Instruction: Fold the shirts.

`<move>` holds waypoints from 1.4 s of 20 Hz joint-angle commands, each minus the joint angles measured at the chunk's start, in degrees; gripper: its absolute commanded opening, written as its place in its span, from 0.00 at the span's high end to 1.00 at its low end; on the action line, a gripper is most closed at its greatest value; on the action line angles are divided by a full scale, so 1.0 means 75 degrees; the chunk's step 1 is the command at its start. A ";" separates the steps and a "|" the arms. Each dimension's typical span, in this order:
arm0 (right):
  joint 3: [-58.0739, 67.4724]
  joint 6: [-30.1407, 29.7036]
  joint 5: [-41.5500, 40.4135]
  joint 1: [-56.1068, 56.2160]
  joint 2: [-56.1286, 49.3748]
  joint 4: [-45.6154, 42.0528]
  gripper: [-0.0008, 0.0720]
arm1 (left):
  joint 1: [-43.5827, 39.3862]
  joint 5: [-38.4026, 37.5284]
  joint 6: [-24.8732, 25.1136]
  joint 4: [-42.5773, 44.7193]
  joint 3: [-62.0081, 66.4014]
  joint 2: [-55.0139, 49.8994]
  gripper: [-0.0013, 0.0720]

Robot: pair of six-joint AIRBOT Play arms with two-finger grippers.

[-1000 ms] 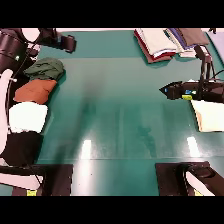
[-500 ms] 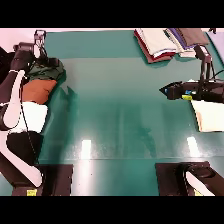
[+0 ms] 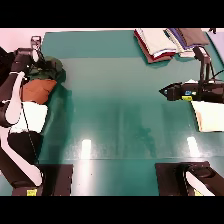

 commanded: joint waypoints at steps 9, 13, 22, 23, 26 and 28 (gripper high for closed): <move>0.2553 -0.0009 -0.0597 0.0009 0.0003 -0.0044 0.97 | -0.2037 -0.1081 0.1507 -0.0414 0.1064 0.4887 0.95; 0.3229 -0.0006 -0.0568 0.0009 0.0006 -0.0032 0.97 | -0.3529 -0.2154 0.2037 -0.1177 0.0816 0.5217 0.95; 0.3494 -0.0003 0.0204 0.0009 0.0184 0.0038 0.97 | -0.4199 -0.1682 0.1119 -0.1687 -0.2305 0.4896 0.14; 0.3491 -0.0003 0.0204 0.0009 0.0227 0.0026 0.97 | -0.3797 -0.1658 0.0813 -0.1778 -0.2503 0.4893 0.14; 0.3491 -0.0003 0.0192 0.0009 0.0318 0.0032 0.97 | -0.2894 -0.1527 0.0641 -0.2853 -0.3657 0.4884 0.14; 0.3483 -0.0003 0.0198 0.0009 0.0312 0.0029 0.97 | -0.2710 -0.0833 0.0653 -0.3599 -0.4791 0.4779 0.14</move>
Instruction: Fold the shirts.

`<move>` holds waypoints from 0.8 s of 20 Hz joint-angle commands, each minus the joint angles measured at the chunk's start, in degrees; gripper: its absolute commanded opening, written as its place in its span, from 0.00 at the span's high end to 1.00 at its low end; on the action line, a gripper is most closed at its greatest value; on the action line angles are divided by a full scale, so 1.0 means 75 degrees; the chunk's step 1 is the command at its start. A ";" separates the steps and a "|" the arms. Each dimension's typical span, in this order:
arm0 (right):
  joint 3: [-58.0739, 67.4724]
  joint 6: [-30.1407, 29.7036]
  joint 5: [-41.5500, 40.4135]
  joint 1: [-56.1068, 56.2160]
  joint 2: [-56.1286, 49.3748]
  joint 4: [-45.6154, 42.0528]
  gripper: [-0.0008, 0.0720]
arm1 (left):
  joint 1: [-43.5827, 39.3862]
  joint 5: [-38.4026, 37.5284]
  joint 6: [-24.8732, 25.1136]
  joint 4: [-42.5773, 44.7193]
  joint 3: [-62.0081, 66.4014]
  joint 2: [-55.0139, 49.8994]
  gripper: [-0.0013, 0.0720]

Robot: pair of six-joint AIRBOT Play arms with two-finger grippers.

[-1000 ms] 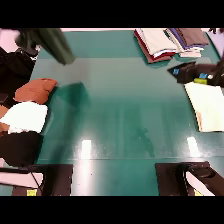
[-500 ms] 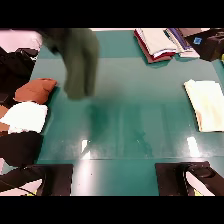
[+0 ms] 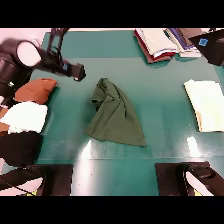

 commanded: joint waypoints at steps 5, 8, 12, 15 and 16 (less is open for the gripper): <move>0.0000 0.0006 0.0163 0.0006 0.0029 0.0003 0.97 | 0.0466 0.2151 0.0128 -0.2967 -0.2532 -0.1241 0.14; 0.0000 0.0006 0.0408 0.0006 0.0023 -0.0003 0.97 | 0.0466 0.2704 0.0758 -0.4631 -0.2532 -0.1935 0.14; -0.0006 0.0003 0.0632 0.0006 0.0023 -0.0090 0.97 | 0.0525 0.3086 0.1087 -0.5182 -0.2515 -0.2055 0.84; -0.0052 0.0108 0.1469 0.0000 -0.0128 -0.0539 0.97 | 0.1064 0.2591 0.1183 -0.5088 -0.2343 -0.1990 0.95; -0.0216 0.0335 0.1900 -0.0012 -0.0227 -0.0746 0.97 | 0.1329 0.2323 0.1186 -0.4934 -0.2165 -0.1976 0.95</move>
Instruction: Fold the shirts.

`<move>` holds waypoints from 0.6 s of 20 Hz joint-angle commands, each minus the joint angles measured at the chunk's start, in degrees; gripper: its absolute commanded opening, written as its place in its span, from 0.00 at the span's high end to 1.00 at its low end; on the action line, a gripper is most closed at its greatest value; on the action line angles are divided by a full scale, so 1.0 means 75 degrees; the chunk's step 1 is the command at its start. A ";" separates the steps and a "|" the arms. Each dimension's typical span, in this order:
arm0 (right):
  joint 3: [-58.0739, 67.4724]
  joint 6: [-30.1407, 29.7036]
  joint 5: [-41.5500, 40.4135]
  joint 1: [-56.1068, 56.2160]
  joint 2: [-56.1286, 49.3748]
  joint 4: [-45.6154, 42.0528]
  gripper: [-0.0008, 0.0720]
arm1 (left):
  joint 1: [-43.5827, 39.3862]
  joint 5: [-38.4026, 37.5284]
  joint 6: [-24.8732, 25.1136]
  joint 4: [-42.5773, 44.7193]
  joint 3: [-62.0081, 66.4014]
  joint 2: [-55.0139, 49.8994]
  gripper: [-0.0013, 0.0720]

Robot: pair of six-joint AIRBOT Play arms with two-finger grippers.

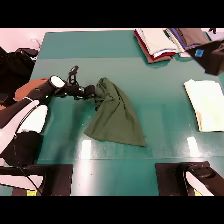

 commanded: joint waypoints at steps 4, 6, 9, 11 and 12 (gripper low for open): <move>-0.2218 0.0466 0.1757 -0.0006 -0.0644 -0.0699 0.89 | 0.1119 -0.1457 0.0143 0.1102 0.1014 -0.0012 0.95; -0.3698 0.0472 0.1378 -0.0006 -0.1084 -0.0659 0.32 | 0.1209 -0.1824 0.0140 0.1827 0.1323 -0.0012 0.95; -0.5383 0.0411 0.0414 0.0000 -0.2017 0.0487 0.31 | 0.1212 -0.2145 0.0140 0.2477 0.1614 -0.0012 0.95; -0.5916 -0.0175 -0.0090 0.0189 -0.2716 0.1411 0.31 | 0.1212 -0.2119 0.0140 0.2535 0.1655 -0.0012 0.95; -0.6021 -0.0379 -0.0356 0.0379 -0.3034 0.1830 0.31 | 0.1212 -0.2092 0.0140 0.2535 0.1652 -0.0012 0.95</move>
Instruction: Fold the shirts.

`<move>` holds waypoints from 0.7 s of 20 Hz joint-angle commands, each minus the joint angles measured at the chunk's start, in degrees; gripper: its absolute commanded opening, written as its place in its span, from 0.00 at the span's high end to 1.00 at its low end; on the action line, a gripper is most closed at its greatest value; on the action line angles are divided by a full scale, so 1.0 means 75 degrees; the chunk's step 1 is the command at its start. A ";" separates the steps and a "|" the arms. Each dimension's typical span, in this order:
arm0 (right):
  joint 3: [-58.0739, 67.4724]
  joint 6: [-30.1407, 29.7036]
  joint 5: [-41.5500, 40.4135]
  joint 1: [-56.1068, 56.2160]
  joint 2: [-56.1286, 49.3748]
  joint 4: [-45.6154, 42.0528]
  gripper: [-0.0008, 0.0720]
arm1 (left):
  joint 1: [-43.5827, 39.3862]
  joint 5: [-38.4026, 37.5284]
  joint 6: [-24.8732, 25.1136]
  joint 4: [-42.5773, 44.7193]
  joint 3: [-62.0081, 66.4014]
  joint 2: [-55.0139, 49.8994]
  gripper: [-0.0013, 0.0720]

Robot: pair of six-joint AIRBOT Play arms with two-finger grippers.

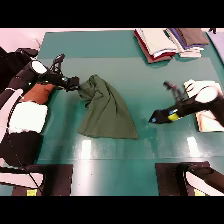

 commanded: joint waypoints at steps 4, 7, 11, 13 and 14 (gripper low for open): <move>-0.0863 -0.0755 -0.1781 0.1139 -0.1731 0.1886 0.32 | 0.0041 -0.0192 0.0000 0.0379 0.0140 -0.0003 0.95; -0.0484 -0.0912 -0.1953 0.1708 -0.2110 0.1851 0.51 | 0.0041 -0.0172 0.0000 0.0376 0.0140 -0.0003 0.95; 0.0568 -0.0921 -0.1996 0.2090 -0.2098 0.1236 0.97 | 0.0041 -0.0353 0.0003 0.0536 0.0408 0.0058 0.95; 0.1285 -0.0437 -0.1664 0.1903 -0.1714 0.0239 0.97 | 0.0041 -0.0393 0.0000 0.1093 0.0793 0.0455 0.95; 0.1679 -0.0213 -0.1443 0.1711 -0.1431 -0.0291 0.97 | 0.0041 -0.0431 0.0000 0.1498 0.1093 0.0758 0.95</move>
